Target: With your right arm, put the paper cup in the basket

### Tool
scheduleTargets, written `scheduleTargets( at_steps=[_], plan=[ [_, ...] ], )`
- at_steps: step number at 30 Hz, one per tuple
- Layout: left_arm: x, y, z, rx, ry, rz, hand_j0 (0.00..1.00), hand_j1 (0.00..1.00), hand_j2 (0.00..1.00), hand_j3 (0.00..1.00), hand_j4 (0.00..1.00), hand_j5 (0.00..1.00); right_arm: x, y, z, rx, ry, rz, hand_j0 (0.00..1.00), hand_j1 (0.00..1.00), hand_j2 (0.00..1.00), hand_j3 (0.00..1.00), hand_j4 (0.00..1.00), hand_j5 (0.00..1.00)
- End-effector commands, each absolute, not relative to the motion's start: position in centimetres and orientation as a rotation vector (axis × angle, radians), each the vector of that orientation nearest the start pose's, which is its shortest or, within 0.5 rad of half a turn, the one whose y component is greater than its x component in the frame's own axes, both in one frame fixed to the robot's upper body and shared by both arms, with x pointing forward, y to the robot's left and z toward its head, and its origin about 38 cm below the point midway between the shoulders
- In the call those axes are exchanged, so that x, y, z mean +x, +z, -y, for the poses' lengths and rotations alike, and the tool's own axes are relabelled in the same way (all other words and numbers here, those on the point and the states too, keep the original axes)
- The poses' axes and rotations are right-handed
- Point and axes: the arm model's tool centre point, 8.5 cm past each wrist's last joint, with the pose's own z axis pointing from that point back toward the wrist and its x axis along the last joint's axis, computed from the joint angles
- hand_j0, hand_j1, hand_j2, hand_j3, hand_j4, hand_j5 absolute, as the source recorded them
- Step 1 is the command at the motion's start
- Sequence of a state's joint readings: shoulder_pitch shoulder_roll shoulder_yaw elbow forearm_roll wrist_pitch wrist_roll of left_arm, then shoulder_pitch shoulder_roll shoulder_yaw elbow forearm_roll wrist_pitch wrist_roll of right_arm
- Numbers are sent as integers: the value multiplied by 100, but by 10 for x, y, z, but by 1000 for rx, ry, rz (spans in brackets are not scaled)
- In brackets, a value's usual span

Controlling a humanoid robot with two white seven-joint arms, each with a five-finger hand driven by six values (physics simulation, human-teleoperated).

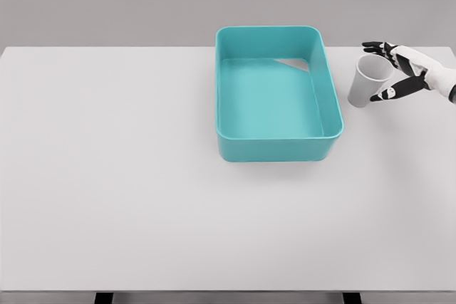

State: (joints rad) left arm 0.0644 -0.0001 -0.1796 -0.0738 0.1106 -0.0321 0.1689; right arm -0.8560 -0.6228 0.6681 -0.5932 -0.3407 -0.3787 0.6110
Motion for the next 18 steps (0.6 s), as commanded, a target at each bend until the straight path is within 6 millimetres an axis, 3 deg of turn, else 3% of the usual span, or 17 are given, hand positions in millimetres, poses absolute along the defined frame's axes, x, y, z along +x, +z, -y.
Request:
scheduleTargets(
  at_steps=[1, 4, 10, 18],
  plan=[
    [-12, -261, -281, 242, -67, 44, 100, 100, 100, 100, 100, 100, 516, 160, 424, -59, 920, 1348, 100, 100, 100, 100, 100, 100],
    [-12, -261, -281, 242, -67, 44, 100, 100, 100, 100, 100, 100, 516, 160, 424, -59, 920, 1348, 98, 98, 98, 98, 98, 98],
    [-12, -261, -281, 242, -67, 44, 100, 100, 100, 100, 100, 100, 516, 161, 423, -58, 924, 1352, 83, 83, 83, 83, 83, 83],
    [-12, -261, -281, 242, -67, 44, 100, 100, 100, 100, 100, 100, 516, 164, 422, -61, 940, 1372, 81, 81, 81, 81, 81, 81]
  ],
)
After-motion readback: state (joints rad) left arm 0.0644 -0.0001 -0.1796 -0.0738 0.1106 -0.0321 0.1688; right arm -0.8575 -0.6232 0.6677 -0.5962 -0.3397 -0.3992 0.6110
